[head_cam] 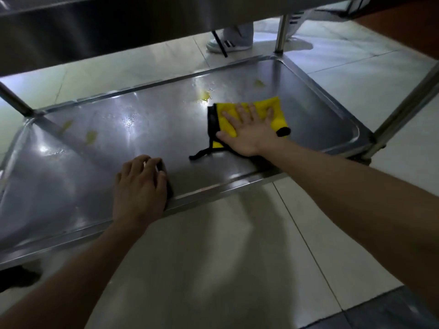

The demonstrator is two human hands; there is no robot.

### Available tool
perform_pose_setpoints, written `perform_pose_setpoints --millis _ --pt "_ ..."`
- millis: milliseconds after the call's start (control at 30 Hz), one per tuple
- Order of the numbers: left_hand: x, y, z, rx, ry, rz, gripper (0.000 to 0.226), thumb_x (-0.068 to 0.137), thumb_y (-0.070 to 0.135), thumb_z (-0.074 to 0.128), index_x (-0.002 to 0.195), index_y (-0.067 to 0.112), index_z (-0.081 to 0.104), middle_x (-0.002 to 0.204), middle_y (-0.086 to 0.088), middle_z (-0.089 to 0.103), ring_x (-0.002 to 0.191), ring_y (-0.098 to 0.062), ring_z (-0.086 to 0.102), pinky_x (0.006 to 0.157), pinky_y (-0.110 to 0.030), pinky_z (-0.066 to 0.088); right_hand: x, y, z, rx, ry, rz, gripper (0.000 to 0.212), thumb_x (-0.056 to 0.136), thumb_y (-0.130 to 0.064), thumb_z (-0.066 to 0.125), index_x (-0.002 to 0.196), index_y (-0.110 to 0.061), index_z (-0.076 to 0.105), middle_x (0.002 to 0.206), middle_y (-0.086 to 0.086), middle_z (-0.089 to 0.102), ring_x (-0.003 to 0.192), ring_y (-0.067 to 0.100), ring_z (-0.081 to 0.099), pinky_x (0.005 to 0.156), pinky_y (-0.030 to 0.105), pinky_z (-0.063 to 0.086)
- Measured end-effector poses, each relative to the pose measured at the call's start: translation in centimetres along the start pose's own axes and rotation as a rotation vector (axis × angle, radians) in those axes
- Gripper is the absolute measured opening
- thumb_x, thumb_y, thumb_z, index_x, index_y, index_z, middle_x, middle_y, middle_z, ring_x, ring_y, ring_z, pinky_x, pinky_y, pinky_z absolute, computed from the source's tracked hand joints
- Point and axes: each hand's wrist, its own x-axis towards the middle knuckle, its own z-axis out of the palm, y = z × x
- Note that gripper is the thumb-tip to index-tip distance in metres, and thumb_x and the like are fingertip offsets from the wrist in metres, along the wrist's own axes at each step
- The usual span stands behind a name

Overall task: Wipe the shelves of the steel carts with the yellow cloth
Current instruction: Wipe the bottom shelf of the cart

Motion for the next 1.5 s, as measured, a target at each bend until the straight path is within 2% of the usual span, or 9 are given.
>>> perform_pose_setpoints --millis 133,267,500,700,967,1133,1233,1367,1500 --pt "-0.2 0.1 -0.1 -0.003 0.012 0.016 0.046 0.104 0.035 0.039 0.136 0.014 0.065 0.142 -0.013 0.058 0.129 -0.042 0.053 0.102 -0.054 0.044 -2.6 -4.2 1.5 -0.048 -0.016 -0.319 0.074 0.1 -0.081 0.015 0.168 -0.051 0.002 0.18 -0.007 -0.008 0.166 0.026 -0.012 0.123 0.073 -0.013" --pt "0.0 0.0 -0.3 -0.011 -0.013 0.022 0.05 0.105 0.036 0.035 0.138 0.013 0.064 0.143 -0.014 0.058 0.129 -0.043 0.054 0.103 -0.055 0.046 -4.0 0.0 0.3 -0.047 -0.019 -0.463 0.067 0.108 -0.071 0.024 0.169 -0.048 0.007 0.18 -0.015 -0.001 0.166 0.015 -0.007 0.13 0.059 -0.011" --pt "-0.2 0.3 -0.8 -0.016 -0.011 0.011 0.051 0.104 0.036 0.034 0.137 0.011 0.064 0.141 -0.017 0.059 0.128 -0.044 0.054 0.104 -0.056 0.046 -6.0 14.5 -1.0 0.046 0.022 0.126 0.071 0.103 -0.079 0.02 0.167 -0.053 0.005 0.179 -0.016 -0.005 0.166 0.015 -0.008 0.13 0.062 -0.007" --pt "-0.6 0.9 -0.9 -0.018 0.006 -0.008 0.047 0.102 0.036 0.035 0.128 0.011 0.065 0.137 -0.015 0.059 0.123 -0.042 0.055 0.105 -0.053 0.046 -7.7 12.9 0.1 0.038 0.015 0.257 0.076 0.101 -0.08 0.011 0.169 -0.048 0.0 0.179 -0.01 -0.013 0.166 0.025 -0.013 0.127 0.07 -0.007" --pt "0.1 -0.3 0.8 -0.044 0.052 -0.024 0.045 0.103 0.037 0.037 0.131 0.015 0.065 0.132 -0.012 0.06 0.118 -0.039 0.052 0.103 -0.054 0.048 -11.4 -4.4 1.1 -0.053 -0.102 -0.292 0.073 0.103 -0.077 0.011 0.169 -0.048 -0.001 0.179 -0.006 -0.015 0.165 0.027 -0.019 0.125 0.072 -0.011" --pt "0.4 -0.9 1.3 -0.023 0.071 -0.016 0.047 0.101 0.038 0.041 0.136 0.018 0.066 0.136 -0.01 0.062 0.121 -0.039 0.055 0.101 -0.054 0.047 -10.5 -1.9 -0.2 -0.024 -0.1 -0.478 0.07 0.103 -0.077 0.026 0.168 -0.052 0.013 0.179 -0.018 -0.005 0.165 0.013 -0.011 0.131 0.056 -0.011" --pt "0.4 -0.9 1.1 -0.023 0.076 -0.005 0.048 0.101 0.037 0.041 0.137 0.018 0.066 0.137 -0.01 0.063 0.123 -0.038 0.055 0.103 -0.053 0.046 -9.1 4.2 -1.1 -0.024 -0.081 -0.348 0.078 0.097 -0.083 0.027 0.167 -0.053 0.013 0.178 -0.02 -0.002 0.165 0.01 -0.008 0.132 0.054 -0.008" --pt "0.2 -0.6 1.0 -0.048 0.075 -0.009 0.046 0.101 0.036 0.04 0.134 0.018 0.066 0.137 -0.01 0.062 0.124 -0.038 0.054 0.106 -0.053 0.043 -7.1 12.9 -2.0 0.012 -0.026 0.047 0.091 0.086 -0.093 0.015 0.168 -0.052 0.008 0.18 -0.015 -0.003 0.165 0.012 -0.008 0.131 0.057 -0.006" --pt "-0.1 -0.1 1.1 -0.059 0.066 -0.034 0.046 0.101 0.039 0.036 0.131 0.02 0.065 0.139 -0.007 0.059 0.126 -0.036 0.051 0.108 -0.052 0.04 -4.9 14.8 -1.2 0.032 0.028 0.263 0.097 0.083 -0.098 0.008 0.168 -0.051 0.005 0.18 -0.013 -0.006 0.166 0.02 -0.009 0.128 0.066 -0.008"
